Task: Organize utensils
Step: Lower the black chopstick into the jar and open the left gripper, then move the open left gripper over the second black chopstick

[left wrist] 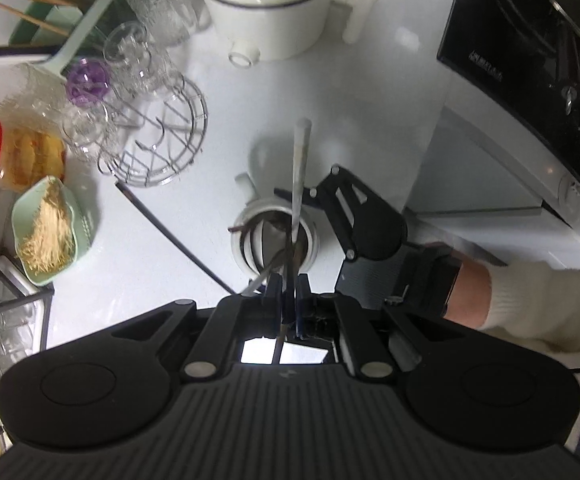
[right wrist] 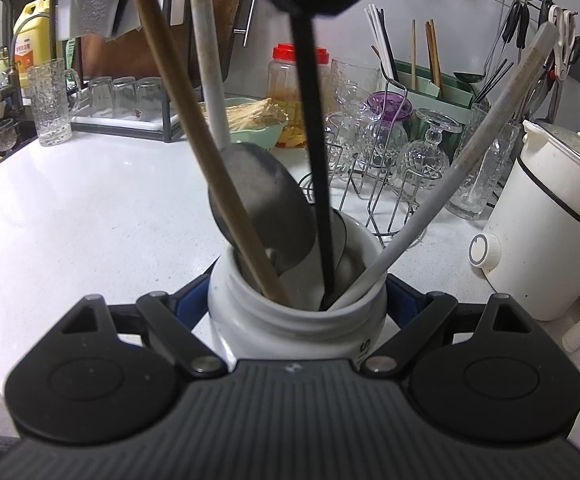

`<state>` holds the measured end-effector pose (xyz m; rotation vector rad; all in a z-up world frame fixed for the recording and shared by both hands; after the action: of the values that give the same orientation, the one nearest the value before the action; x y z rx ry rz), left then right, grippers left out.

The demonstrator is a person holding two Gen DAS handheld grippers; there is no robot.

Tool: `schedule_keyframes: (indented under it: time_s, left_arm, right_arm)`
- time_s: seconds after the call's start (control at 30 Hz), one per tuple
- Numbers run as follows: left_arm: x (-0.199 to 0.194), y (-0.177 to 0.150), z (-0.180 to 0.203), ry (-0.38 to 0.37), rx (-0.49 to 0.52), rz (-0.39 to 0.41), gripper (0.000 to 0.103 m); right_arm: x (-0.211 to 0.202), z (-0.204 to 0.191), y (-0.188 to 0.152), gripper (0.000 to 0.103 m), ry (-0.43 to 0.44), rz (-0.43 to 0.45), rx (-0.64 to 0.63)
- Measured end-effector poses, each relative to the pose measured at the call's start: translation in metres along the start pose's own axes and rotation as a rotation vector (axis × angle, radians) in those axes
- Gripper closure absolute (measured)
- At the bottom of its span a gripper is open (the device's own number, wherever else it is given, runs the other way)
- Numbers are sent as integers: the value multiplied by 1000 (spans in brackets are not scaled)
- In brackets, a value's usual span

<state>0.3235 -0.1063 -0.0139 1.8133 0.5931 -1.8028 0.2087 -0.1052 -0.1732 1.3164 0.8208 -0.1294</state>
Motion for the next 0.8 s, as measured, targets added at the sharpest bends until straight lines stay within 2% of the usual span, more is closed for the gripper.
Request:
schedule_keyframes:
  time_s: [0.03,0.1,0.17,0.23,0.33,0.47,0.5,0.53,0.6,0.8]
  left_arm:
    - [-3,0,-1,3,-8,8,95]
    - [-13,-2,-3,-3,-33,38,86]
    - [-25,-5,-8,-17,-75,84,64]
    - [-39,-11,-13,-9,-123,137,60]
    - [-58,-27,-21,-8,-197,215,55]
    - [-83,-58,-29,15,-290,325,55]
    - [-88,-66,-29,19,-310,354,55]
    - [-93,-75,-30,19,-330,379,54]
    - [-99,-93,-35,20,-376,426,54]
    - [-104,-158,-61,42,-572,547,54]
  right_arm:
    - [0,0,0,11,0,-2,1]
    - [0,0,1,11,4,-3,3]
    - [0,4,2,12,22,-1,18]
    - [0,9,4,13,39,0,46]
    - [0,9,6,13,40,4,46]
    - [1,9,7,12,46,-7,46]
    - [1,9,7,9,48,-8,50]
    - [2,10,8,0,61,-11,55]
    - [1,10,8,0,90,-6,63]
    - [0,14,8,0,105,-9,95]
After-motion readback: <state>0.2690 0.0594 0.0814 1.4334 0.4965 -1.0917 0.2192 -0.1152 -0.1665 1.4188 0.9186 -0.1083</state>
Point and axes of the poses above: each gripper's, at about its wrist camera, not at the fingertips, and x roughly the way its jaws point, z to its right, y to its top, the point moved 2 cm from there along x, roughly the way its jaws point, and after that the axes turned 7 degrees about x, right-handed, at the moved point
